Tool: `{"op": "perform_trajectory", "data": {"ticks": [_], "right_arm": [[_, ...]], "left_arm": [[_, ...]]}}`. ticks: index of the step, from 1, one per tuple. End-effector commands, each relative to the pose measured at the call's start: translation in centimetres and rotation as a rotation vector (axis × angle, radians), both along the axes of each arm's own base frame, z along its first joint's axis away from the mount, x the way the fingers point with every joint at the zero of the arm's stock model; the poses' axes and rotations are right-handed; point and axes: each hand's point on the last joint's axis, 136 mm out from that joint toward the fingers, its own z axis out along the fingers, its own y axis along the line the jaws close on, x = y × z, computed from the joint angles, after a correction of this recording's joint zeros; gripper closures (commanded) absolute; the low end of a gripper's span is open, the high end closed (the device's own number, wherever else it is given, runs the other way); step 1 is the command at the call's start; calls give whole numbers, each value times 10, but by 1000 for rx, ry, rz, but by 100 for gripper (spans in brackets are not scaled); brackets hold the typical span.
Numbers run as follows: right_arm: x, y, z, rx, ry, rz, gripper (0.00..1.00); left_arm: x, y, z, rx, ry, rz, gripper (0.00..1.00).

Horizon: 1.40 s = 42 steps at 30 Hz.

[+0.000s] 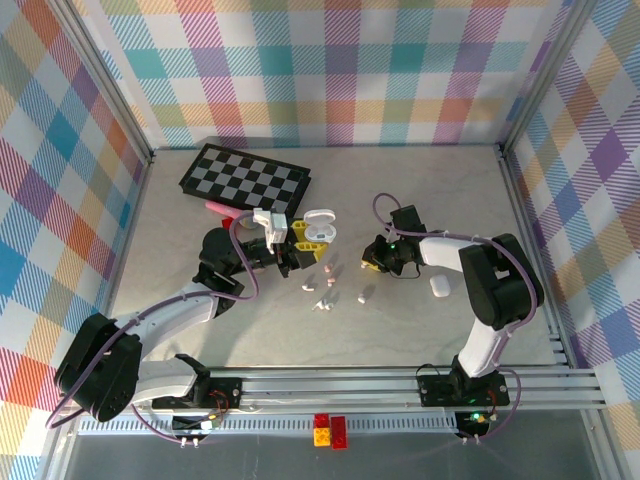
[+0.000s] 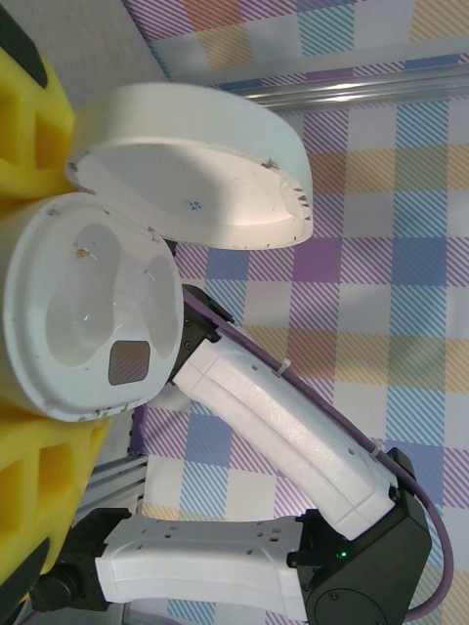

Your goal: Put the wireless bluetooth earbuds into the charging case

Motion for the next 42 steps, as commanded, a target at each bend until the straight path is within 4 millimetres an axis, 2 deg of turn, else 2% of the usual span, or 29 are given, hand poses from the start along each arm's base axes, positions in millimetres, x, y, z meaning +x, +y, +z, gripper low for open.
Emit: {"op": "perform_trajectory", "data": {"ticks": [1, 9, 14, 21, 25, 32, 38, 42], "right_arm": [[0, -1, 18, -31, -43, 10, 84], [-16, 0, 80, -44, -167, 52, 82], [-31, -2, 128, -61, -255, 84, 82], [-51, -2, 183, -76, -351, 110, 82], [-56, 1, 211, -99, -404, 116, 81], [-56, 15, 237, -142, -483, 148, 81], [-59, 46, 260, -98, -547, 217, 81], [-58, 67, 267, -84, -566, 273, 80]], "left_arm": [[0, 5, 5, -4, -45, 17, 67], [25, 3, -18, 50, -31, 112, 67], [40, 2, -25, 65, -14, 151, 67], [57, -1, -39, 92, -4, 198, 67], [65, -3, -46, 114, -7, 217, 67], [76, -5, -56, 129, -9, 242, 67], [76, -6, -64, 160, -12, 243, 67], [75, -6, -67, 179, -22, 241, 67]]}}
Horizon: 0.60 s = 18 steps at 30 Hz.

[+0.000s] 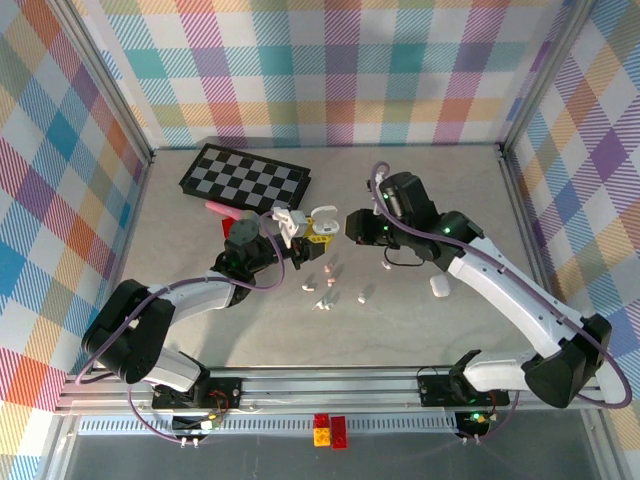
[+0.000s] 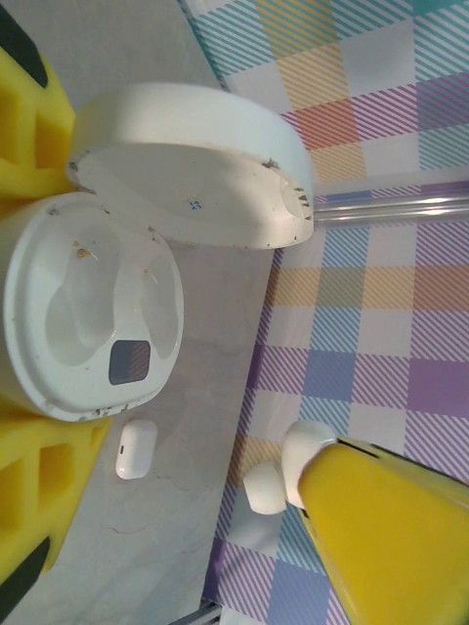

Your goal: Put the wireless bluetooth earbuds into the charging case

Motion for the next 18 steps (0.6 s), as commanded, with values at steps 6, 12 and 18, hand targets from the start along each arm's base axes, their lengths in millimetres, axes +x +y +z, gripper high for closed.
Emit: {"op": "perform_trajectory", "data": {"ticks": [6, 12, 18], "right_arm": [[10, 38, 16, 4, -62, 90, 80], [18, 52, 10, 4, -54, 116, 80], [21, 60, 3, 1, -40, 127, 80]], "left_arm": [[1, 0, 13, 3, -63, -5, 67], [-2, -2, 15, -6, -65, -12, 67], [-2, -2, 18, -12, -74, -9, 67]]}}
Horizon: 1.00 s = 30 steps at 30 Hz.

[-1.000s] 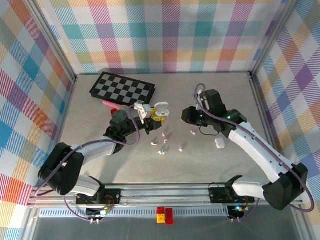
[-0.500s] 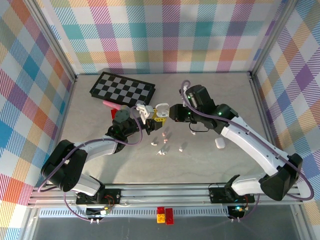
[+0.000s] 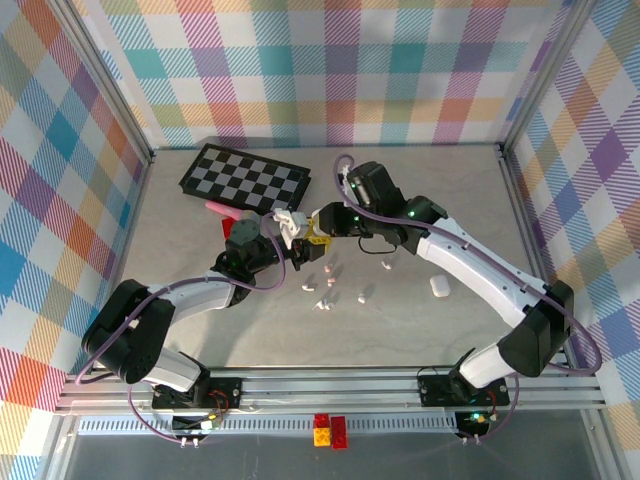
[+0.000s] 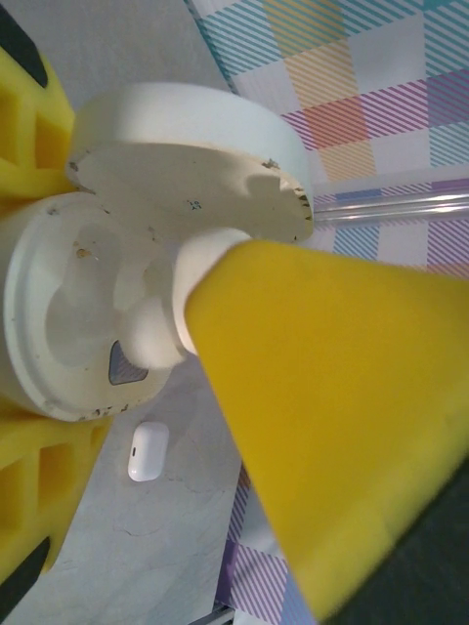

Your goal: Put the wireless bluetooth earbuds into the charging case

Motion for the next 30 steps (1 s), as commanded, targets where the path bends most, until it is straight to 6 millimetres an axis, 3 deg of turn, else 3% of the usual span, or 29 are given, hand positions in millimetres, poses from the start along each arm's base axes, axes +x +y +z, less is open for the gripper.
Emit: {"op": "perform_trajectory", "data": {"ticks": [1, 15, 20, 30], "right_arm": [[0, 11, 12, 29, -27, 38, 80], [-7, 20, 1, 33, 24, 56, 77], [-6, 17, -4, 17, 31, 33, 72], [-7, 2, 19, 27, -35, -7, 60]], "left_arm": [[-1, -2, 22, -31, -73, -4, 67], [3, 1, 29, -39, -74, 28, 67], [2, 2, 32, -44, -82, 28, 67], [1, 4, 34, -60, -77, 34, 67]]}}
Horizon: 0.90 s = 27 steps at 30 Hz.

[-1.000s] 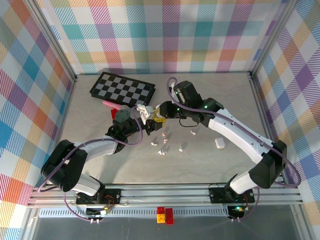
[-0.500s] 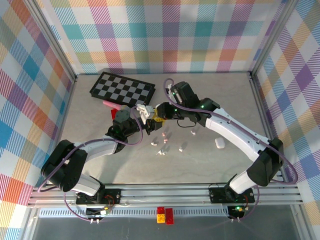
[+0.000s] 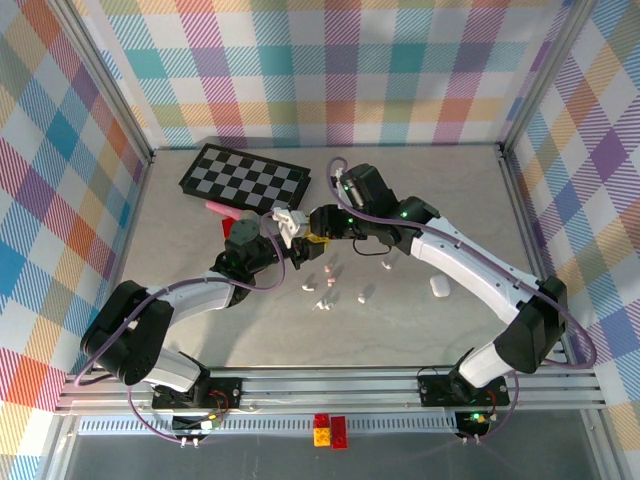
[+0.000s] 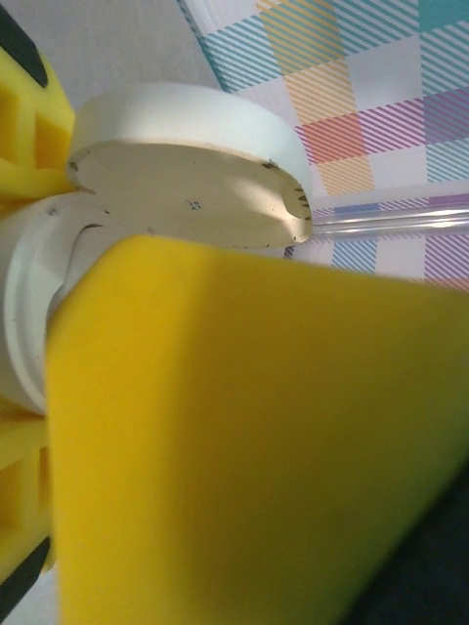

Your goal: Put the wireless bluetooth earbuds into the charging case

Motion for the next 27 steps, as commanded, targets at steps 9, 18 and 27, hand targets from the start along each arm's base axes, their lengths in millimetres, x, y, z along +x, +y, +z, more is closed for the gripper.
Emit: {"op": "perform_trajectory", "data": {"ticks": [9, 18, 27], "right_arm": [[-24, -64, 33, 51, -142, -174, 46], [-51, -132, -45, -112, 7, -319, 42], [-82, -101, -139, -79, 388, -263, 39]], "left_arm": [[-4, 6, 34, -77, -74, 24, 67], [-5, 15, 41, -77, -70, 52, 67], [-5, 23, 53, -94, -73, 75, 67]]}}
